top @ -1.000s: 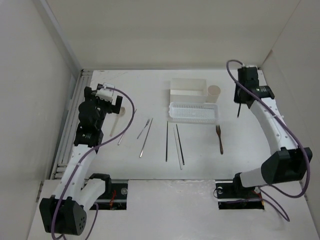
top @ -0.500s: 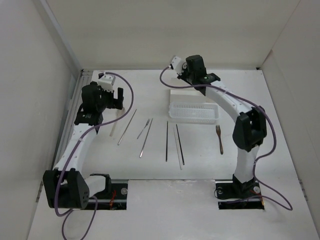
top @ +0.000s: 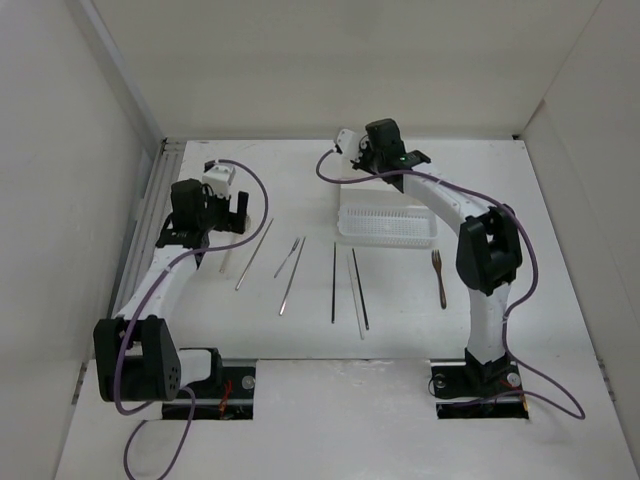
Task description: Sort the eating utensils into containers
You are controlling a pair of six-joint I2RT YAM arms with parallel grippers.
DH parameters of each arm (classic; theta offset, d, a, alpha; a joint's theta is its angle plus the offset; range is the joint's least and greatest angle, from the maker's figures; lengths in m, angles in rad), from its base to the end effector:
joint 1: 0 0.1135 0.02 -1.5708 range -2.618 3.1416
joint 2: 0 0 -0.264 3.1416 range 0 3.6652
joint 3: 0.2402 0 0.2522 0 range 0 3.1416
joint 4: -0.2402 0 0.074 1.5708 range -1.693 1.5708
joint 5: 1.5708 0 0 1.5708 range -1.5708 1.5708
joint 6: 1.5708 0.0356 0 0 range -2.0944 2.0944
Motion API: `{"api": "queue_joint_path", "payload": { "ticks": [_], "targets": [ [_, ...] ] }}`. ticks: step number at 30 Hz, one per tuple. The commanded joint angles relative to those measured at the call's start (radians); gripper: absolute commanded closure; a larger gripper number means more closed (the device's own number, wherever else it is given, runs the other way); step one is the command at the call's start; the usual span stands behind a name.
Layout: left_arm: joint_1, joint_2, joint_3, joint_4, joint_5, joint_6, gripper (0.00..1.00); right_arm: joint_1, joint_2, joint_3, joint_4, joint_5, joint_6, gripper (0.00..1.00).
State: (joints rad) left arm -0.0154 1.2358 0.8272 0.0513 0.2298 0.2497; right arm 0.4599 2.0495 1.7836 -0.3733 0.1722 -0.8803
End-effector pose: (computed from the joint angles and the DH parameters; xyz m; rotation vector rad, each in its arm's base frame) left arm 0.2835 -0.0125 0.2825 0.4047 1.8757 -0.0641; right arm 0.4340 0.2081 0.2763 -1.3089 1.8075 -0.4221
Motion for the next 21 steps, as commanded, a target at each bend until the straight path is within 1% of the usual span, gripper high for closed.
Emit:
{"api": "queue_joint_path", "payload": {
  "ticks": [1, 6, 8, 13, 16, 19, 21],
  "targets": [
    [0.003, -0.006, -0.025, -0.002, 0.028, 0.051, 0.08, 0.013, -0.012, -0.021, 0.053, 0.022, -0.005, 0.75],
    [0.003, 0.014, -0.050, -0.057, 0.039, 0.103, 0.06, 0.013, -0.022, -0.056, 0.042, 0.041, 0.004, 0.66],
    [0.003, 0.025, -0.050, -0.079, 0.039, 0.121, 0.06, 0.013, -0.031, -0.066, 0.053, 0.032, 0.004, 0.61],
    [0.003, 0.025, -0.079, -0.079, 0.013, 0.164, 0.06, 0.013, -0.031, -0.037, 0.076, 0.046, 0.026, 0.59],
    [0.003, 0.062, -0.079, -0.091, 0.013, 0.195, 0.12, 0.013, -0.063, -0.015, 0.097, 0.046, 0.049, 0.59],
    [0.003, 0.100, -0.079, -0.091, 0.013, 0.209, 0.23, 0.013, -0.124, -0.015, 0.136, 0.055, 0.092, 0.59],
    [0.003, 0.110, -0.079, -0.091, 0.013, 0.218, 0.24, 0.013, -0.155, -0.027, 0.172, 0.055, 0.112, 0.59]
  ]
}}
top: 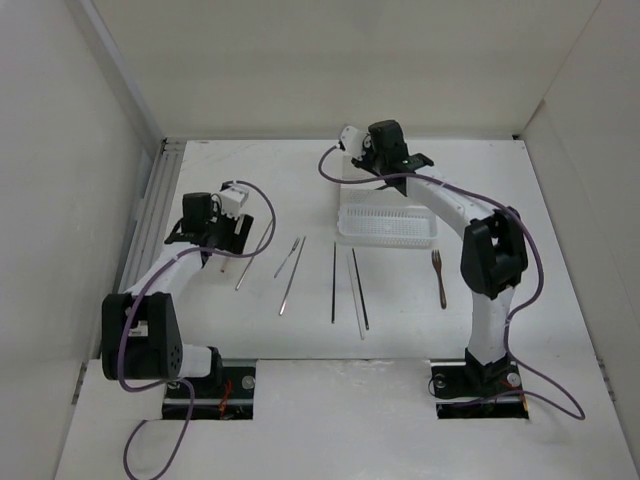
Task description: Sort the eating utensils into containers
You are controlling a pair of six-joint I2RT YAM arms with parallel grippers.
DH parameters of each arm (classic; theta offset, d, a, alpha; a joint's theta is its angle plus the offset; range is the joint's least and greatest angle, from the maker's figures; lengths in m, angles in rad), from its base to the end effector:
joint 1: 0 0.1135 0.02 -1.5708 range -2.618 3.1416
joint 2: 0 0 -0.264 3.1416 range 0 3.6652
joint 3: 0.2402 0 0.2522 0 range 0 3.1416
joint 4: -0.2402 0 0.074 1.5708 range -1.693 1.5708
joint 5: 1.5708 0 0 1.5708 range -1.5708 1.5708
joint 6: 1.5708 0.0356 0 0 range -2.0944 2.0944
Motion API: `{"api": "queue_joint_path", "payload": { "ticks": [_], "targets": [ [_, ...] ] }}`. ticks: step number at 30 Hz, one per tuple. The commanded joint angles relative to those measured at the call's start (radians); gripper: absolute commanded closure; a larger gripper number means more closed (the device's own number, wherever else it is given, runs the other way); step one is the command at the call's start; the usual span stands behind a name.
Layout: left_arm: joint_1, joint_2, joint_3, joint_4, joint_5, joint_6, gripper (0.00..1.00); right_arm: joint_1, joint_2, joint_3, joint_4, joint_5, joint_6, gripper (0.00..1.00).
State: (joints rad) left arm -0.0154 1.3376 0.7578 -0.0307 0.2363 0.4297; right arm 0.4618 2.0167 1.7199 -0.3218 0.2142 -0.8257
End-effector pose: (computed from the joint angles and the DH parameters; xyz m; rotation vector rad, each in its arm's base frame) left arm 0.2856 -0.0127 0.2241 0.6064 2.0753 -0.0195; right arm 0.4280 0.2045 0.2743 -1.2250 1.8361 -0.4387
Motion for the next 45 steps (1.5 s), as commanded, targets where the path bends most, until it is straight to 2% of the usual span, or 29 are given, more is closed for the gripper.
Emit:
{"api": "queue_joint_path", "payload": {
  "ticks": [1, 4, 11, 16, 17, 20, 21, 22, 23, 27, 32, 34, 35, 37, 38, 40, 42, 45],
  "targets": [
    [0.003, 0.024, -0.009, -0.009, 0.006, 0.052, 0.24, 0.011, -0.151, 0.027, 0.130, 0.013, 0.069, 0.59],
    [0.003, 0.083, 0.026, -0.038, -0.015, 0.061, 0.24, 0.011, -0.183, 0.018, 0.151, 0.013, 0.069, 0.59],
    [0.012, 0.245, 0.129, -0.061, -0.025, 0.060, 0.32, -0.011, -0.223, 0.058, 0.171, -0.022, 0.146, 0.59],
    [0.023, 0.330, 0.185, -0.077, -0.051, 0.050, 0.43, -0.020, -0.214, 0.087, 0.181, -0.032, 0.134, 0.59],
    [0.032, 0.339, 0.204, -0.090, -0.034, 0.050, 0.52, -0.020, -0.214, 0.096, 0.181, -0.032, 0.134, 0.59],
    [0.032, 0.362, 0.236, -0.164, 0.012, 0.078, 0.70, -0.029, -0.214, 0.096, 0.181, -0.012, 0.125, 0.59],
    [0.032, 0.362, 0.247, -0.181, 0.021, 0.093, 0.81, -0.029, -0.214, 0.096, 0.190, 0.002, 0.125, 0.59],
    [0.043, 0.362, 0.258, -0.192, 0.021, 0.093, 0.87, -0.029, -0.214, 0.096, 0.190, 0.019, 0.125, 0.59],
    [0.043, 0.362, 0.258, -0.192, 0.030, 0.106, 0.99, -0.029, -0.214, 0.096, 0.190, 0.034, 0.125, 0.59],
    [0.068, 0.351, 0.302, -0.228, 0.064, 0.106, 1.00, -0.038, -0.236, 0.073, 0.199, 0.059, 0.125, 0.59],
    [0.066, 0.310, 0.550, -0.252, 0.077, 0.070, 1.00, -0.089, -0.309, -0.034, 0.335, 0.116, 0.284, 0.62],
    [0.010, 0.319, 0.647, -0.252, 0.067, 0.070, 1.00, -0.148, -0.366, -0.075, 0.368, 0.065, 0.419, 0.62],
    [-0.020, 0.333, 0.766, -0.252, 0.067, 0.087, 1.00, -0.169, -0.384, -0.115, 0.380, 0.042, 0.460, 0.62],
    [-0.116, 0.415, 0.900, -0.285, 0.092, 0.142, 1.00, -0.198, -0.440, -0.158, 0.380, 0.025, 0.545, 0.62],
    [-0.153, 0.452, 1.040, -0.285, 0.092, 0.161, 1.00, -0.210, -0.459, -0.201, 0.380, 0.039, 0.565, 0.62],
    [-0.255, 0.573, 1.167, -0.285, 0.101, 0.182, 1.00, -0.219, -0.534, -0.247, 0.380, 0.082, 0.574, 0.64],
    [-0.317, 0.648, 1.314, -0.253, 0.132, 0.202, 1.00, -0.233, -0.594, -0.310, 0.380, 0.213, 0.603, 0.65],
    [-0.431, 0.765, 1.412, -0.149, 0.152, 0.224, 1.00, -0.259, -0.720, -0.383, 0.380, 0.278, 0.612, 0.65]
  ]
}}
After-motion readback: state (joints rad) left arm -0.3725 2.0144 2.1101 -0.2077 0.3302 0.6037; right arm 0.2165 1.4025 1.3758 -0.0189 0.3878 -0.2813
